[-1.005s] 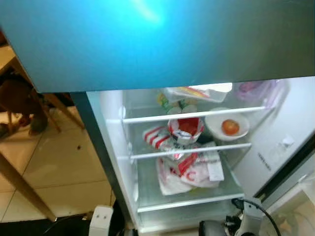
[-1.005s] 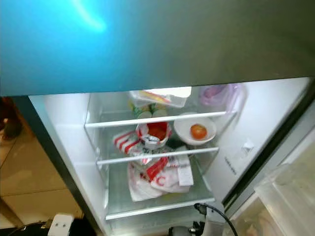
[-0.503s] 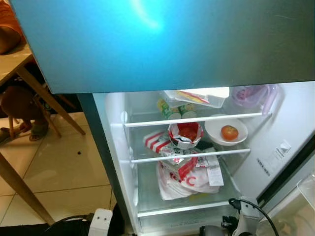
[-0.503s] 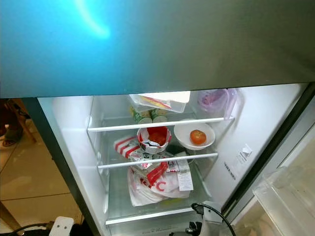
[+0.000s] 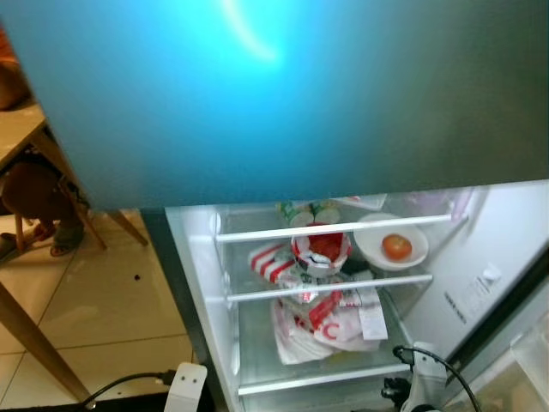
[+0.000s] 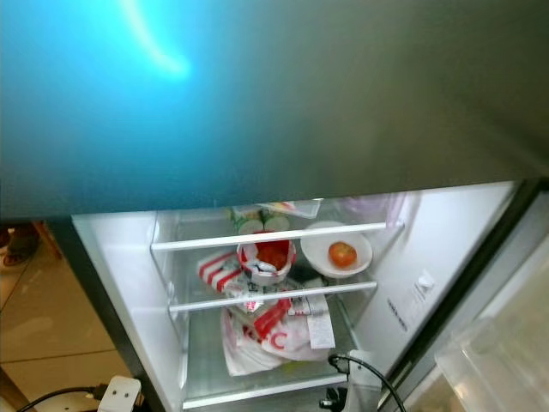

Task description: Restocking fridge

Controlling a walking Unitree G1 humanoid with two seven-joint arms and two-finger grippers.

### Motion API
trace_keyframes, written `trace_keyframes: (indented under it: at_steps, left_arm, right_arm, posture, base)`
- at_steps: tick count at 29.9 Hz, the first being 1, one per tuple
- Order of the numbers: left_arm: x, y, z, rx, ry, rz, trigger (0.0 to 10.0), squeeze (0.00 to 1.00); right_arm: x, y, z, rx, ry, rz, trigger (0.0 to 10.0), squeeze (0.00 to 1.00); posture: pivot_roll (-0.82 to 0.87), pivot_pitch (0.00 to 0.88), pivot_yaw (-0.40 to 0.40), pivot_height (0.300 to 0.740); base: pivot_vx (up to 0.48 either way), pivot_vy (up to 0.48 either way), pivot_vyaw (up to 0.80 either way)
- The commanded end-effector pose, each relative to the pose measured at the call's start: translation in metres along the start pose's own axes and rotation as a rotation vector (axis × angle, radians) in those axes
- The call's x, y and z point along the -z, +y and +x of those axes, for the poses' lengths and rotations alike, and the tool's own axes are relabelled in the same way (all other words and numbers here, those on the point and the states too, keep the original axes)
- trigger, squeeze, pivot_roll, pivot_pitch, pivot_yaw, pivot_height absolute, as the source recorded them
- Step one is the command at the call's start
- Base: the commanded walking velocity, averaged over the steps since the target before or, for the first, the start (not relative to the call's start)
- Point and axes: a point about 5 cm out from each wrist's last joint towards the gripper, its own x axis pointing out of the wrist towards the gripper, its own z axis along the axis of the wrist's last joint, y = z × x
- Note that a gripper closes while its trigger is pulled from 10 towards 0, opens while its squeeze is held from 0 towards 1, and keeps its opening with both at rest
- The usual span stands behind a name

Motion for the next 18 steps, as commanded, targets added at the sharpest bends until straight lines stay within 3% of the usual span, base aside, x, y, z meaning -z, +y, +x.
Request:
trace_keyframes:
  at_steps: [1, 7, 18]
  left_arm:
    - [-0.001, -0.003, 0.000, 0.000, -0.018, -0.002, 10.0, 0.00]
    - [-0.001, -0.002, -0.001, 0.003, -0.029, -0.004, 10.0, 0.00]
    - [0.004, 0.020, -0.006, -0.062, -0.035, -0.042, 10.0, 0.00]
  right_arm:
    - [-0.001, 0.001, 0.001, -0.004, 0.000, -0.004, 10.0, 0.00]
    - [-0.002, -0.002, 0.000, 0.003, -0.008, 0.006, 10.0, 0.00]
    - [0.005, -0.005, -0.002, 0.000, 0.005, 0.014, 10.0, 0.00]
  posture:
    - [0.02, 0.000, -0.022, 0.634]
    - [0.02, 0.000, -0.022, 0.634]
    - [0.02, 0.003, -0.018, 0.634]
  base:
    - [0.000, 0.000, 0.00]
    - [0.000, 0.000, 0.00]
    - [0.000, 0.000, 0.00]
